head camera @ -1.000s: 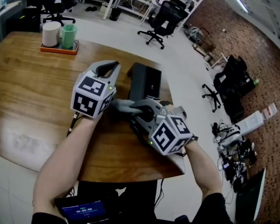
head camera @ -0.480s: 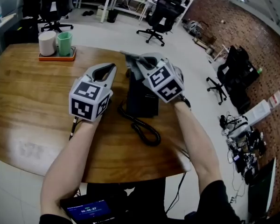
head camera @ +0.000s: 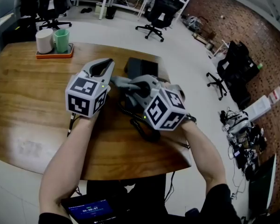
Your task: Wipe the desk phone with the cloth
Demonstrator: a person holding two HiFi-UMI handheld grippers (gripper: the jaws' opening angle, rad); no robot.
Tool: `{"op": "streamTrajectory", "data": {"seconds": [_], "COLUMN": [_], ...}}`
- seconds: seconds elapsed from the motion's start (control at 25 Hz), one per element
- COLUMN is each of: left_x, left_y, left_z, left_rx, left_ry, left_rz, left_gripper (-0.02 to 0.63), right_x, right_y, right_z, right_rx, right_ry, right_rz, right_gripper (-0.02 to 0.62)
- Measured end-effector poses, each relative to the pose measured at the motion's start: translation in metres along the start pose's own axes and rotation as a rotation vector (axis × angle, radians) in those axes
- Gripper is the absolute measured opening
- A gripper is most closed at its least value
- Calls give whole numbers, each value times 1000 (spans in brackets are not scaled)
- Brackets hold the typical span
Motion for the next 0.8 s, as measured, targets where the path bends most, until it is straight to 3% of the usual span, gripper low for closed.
{"op": "streamTrajectory", "data": {"seconds": [0.16,0.28,0.36,0.52,0.6,0.68,0.8], "left_x": [-2,-2,-2,-7,-8,-7,-5], "left_y": [-2,-2,-2,-3,-2,-3,-2], "left_z": [1,2,4,12,10,9,8], "left_rx": [0,-1,-4,-6,-8,-6,-2], "left_ry": [-1,1,4,-2,-6,-5,-4], "left_rz": [5,4,2,-3,-5,-4,-9], "left_gripper": [0,0,0,0,0,0,0], "right_x": [14,14,5,-29,-44,-49,-57], "right_y": [-24,-34,-31,-2,10,22,40], "right_z": [58,62,36,-47,-79,-99,-103], "right_rx": [142,213,139,-147,-231,-261,-224], "right_ry": [-101,-117,-35,180,265,295,281], "right_rz": [-35,-61,-57,6,27,45,83], "right_gripper": [25,26,25,26,26,26,26]}}
Point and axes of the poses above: the fingertips, and each gripper's own axes: y forward along the fingers, z to its left, x out of its top, the point moved 6 cm from there along -y, backward along the fingers, and after that the axes turned 8 degrees about -y, right-handed, at the moved point
